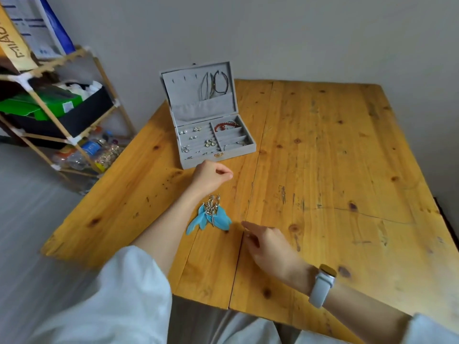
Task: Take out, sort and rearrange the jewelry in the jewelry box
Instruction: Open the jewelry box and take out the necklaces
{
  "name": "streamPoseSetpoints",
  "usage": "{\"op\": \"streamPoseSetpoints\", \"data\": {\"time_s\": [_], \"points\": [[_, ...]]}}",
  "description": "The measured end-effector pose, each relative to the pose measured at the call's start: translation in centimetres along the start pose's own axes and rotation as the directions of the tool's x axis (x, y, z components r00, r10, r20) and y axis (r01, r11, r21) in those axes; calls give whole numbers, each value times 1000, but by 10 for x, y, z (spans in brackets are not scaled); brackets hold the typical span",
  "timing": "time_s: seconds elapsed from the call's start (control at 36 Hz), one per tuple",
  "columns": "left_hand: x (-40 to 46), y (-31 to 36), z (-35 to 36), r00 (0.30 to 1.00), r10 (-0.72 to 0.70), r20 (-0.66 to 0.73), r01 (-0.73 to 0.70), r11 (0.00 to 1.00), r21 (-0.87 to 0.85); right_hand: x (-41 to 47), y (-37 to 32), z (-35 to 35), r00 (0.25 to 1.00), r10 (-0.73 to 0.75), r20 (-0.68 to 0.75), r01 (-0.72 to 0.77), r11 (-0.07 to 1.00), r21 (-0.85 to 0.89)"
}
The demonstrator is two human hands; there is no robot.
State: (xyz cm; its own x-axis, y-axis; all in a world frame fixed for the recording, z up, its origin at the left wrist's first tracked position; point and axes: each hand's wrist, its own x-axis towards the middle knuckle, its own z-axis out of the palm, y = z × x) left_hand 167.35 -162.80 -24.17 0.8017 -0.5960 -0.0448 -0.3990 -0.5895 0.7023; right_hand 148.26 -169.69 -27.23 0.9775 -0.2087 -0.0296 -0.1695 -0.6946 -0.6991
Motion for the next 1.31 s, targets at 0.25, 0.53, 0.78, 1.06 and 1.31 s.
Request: {"op": "streamPoseSetpoints", "data": {"time_s": [0.25, 0.53, 0.78, 1.06, 1.31], "points": [[23, -19, 25, 998, 52, -41, -46, 989, 140, -1, -2, 6, 987, -160, -8, 158, 982, -101], [1, -27, 19, 978, 209, -13, -195, 934, 300, -9, 5, -2, 959, -284, 4, 282, 951, -128], [-20, -41, 19, 938, 274, 212, -347, 752, 561, -14, 12, 5, 905, -377, 199, 426, 815, -393], [-7, -35, 3, 945, 315, 90, -321, 832, 452, 23, 1, -17, 924, -371, 95, 383, 896, -226], [62, -7, -73, 935, 292, -202, -142, 828, 542, 152, -27, -81, 964, -241, -114, 222, 962, -159]]}}
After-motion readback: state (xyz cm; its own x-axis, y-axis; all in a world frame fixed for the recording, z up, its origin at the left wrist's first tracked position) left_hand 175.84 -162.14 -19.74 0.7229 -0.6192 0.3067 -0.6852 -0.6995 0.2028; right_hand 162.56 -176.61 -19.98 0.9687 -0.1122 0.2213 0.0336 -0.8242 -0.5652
